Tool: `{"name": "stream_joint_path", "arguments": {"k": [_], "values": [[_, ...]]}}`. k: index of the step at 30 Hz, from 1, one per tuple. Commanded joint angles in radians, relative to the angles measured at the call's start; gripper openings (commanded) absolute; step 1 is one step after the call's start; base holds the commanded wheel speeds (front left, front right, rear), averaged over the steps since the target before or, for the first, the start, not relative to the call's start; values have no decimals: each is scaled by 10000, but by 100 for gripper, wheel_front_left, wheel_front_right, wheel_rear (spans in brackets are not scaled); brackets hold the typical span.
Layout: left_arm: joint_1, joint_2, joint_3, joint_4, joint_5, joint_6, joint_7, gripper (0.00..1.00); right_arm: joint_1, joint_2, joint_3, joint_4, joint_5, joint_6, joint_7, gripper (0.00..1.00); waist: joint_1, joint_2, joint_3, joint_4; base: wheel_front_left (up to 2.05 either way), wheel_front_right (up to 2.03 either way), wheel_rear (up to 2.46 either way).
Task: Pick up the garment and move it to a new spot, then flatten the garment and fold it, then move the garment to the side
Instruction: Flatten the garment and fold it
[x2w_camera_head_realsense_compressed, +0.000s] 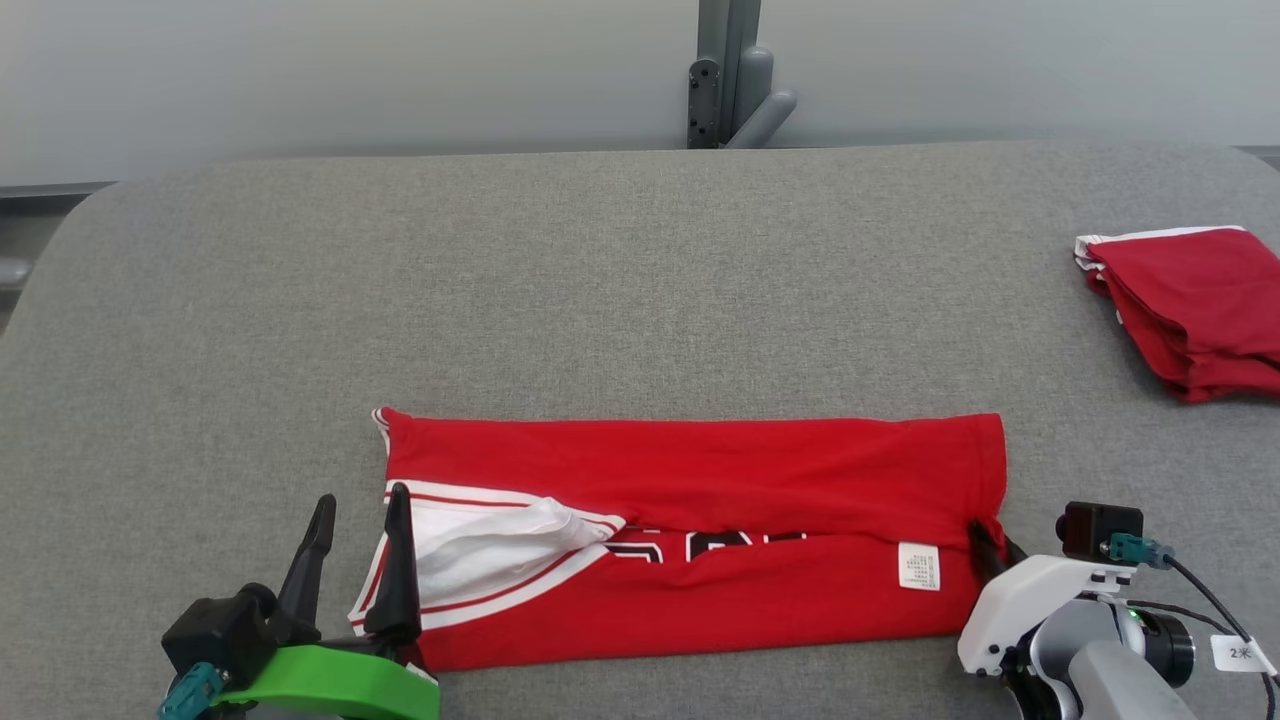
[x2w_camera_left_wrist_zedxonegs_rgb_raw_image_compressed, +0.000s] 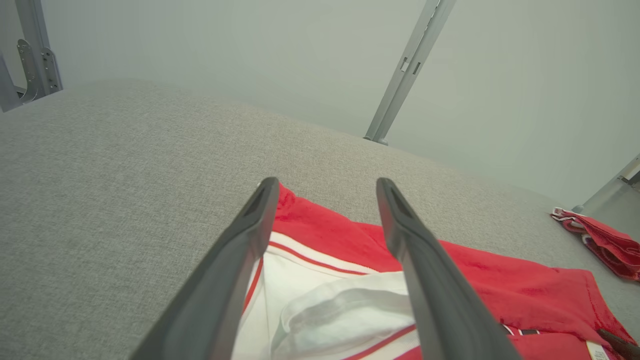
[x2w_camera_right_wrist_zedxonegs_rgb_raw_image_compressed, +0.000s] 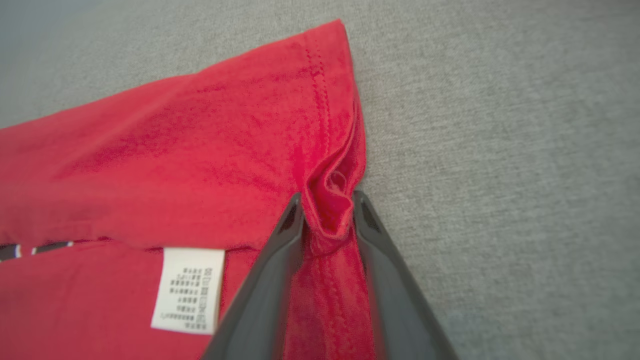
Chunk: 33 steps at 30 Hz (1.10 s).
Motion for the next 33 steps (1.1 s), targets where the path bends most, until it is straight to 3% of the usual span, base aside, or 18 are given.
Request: {"name": "stream_joint_path", "arguments": {"k": [1,14,24,27,33], "values": [[16,0,53,22,59,-74,-25,100,37,65,100,211,47,-2,106,0,0,18,21,-22,0,0,0],[35,-180,285,127,248,-208,-26,100,-363,-684,313,-547,1197,-13,51,0,0,18,55,-204,0,0,0],[106,-339,427,99,357,-296,-26,100,507,-2108,-551,-3184,2474,-10,1062,0,0,18,158,-539,0,0,0],[78,-388,451,117,391,-323,-26,100,793,-2124,-973,-3823,2505,-10,1361,0,0,18,193,-613,0,0,0],[-40,-466,442,189,465,-412,-26,100,1225,-1435,-1040,-5143,2892,-5,2029,0,0,18,228,-674,0,0,0]]}}
